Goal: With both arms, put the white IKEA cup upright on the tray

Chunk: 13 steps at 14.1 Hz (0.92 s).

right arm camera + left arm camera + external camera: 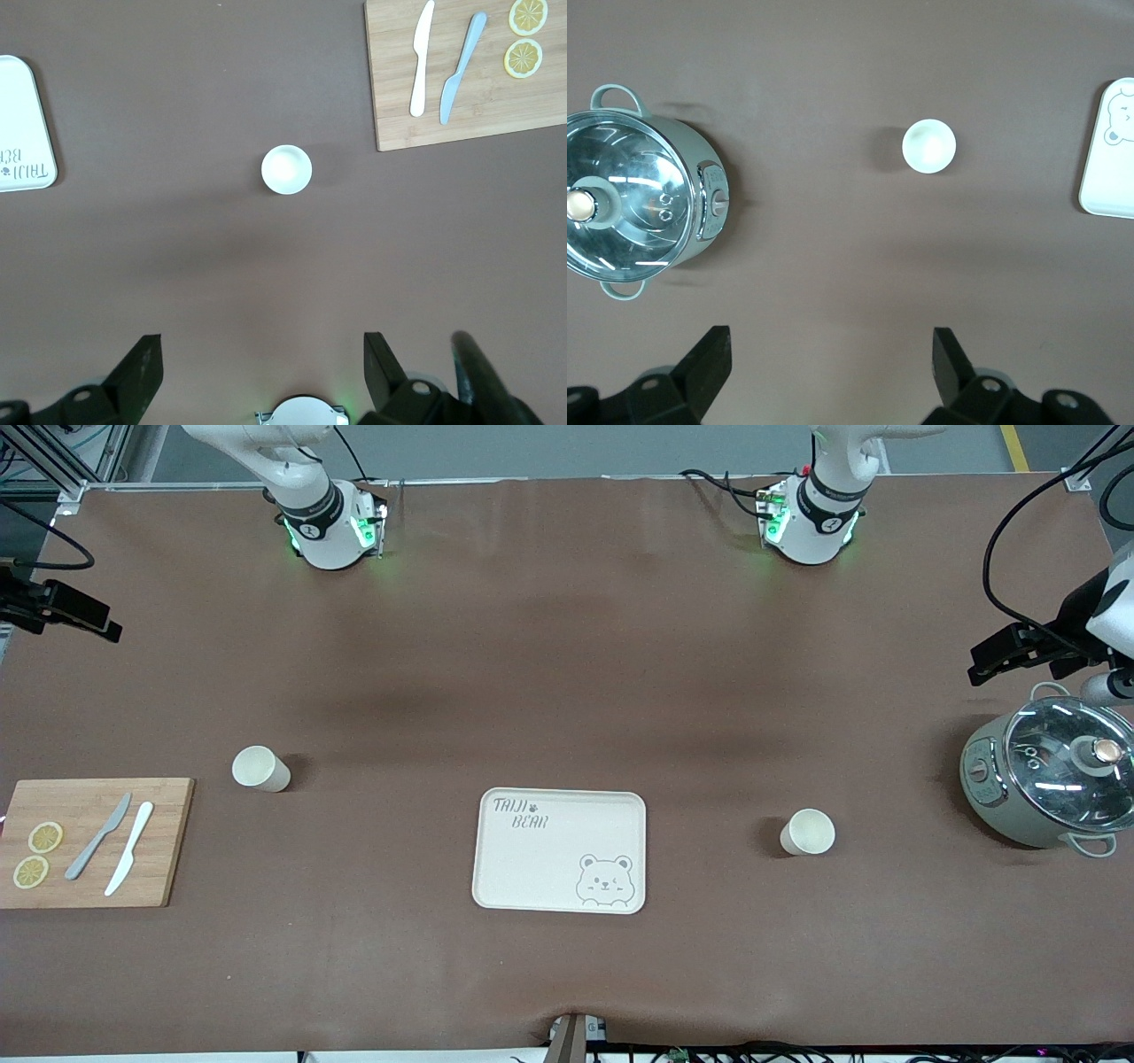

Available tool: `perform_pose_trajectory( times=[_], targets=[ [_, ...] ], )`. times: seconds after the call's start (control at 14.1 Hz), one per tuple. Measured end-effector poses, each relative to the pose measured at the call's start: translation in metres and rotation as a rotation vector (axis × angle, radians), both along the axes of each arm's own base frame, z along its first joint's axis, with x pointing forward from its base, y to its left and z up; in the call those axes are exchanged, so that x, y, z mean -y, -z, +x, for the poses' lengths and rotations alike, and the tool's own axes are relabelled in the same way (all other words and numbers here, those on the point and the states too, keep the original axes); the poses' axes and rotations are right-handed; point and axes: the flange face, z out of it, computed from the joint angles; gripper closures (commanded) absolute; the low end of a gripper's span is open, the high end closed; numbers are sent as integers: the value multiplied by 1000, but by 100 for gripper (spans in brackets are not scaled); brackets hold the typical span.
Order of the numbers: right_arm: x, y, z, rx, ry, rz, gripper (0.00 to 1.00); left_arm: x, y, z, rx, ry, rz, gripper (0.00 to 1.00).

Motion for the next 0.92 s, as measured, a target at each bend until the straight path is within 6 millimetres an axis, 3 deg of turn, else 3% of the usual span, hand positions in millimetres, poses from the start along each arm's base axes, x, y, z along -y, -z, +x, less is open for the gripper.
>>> perform_pose_trajectory(
  times=[0.28,0.57,0.92],
  targets=[
    [0,0,0,0,0,0,0,8,0,0,0,15,-1,0],
    [0,0,0,0,0,0,0,4,2,1,-3,8,0,0],
    [-2,3,2,-5,-1,1,0,5,32,16,-49,6,0,0]
  ],
)
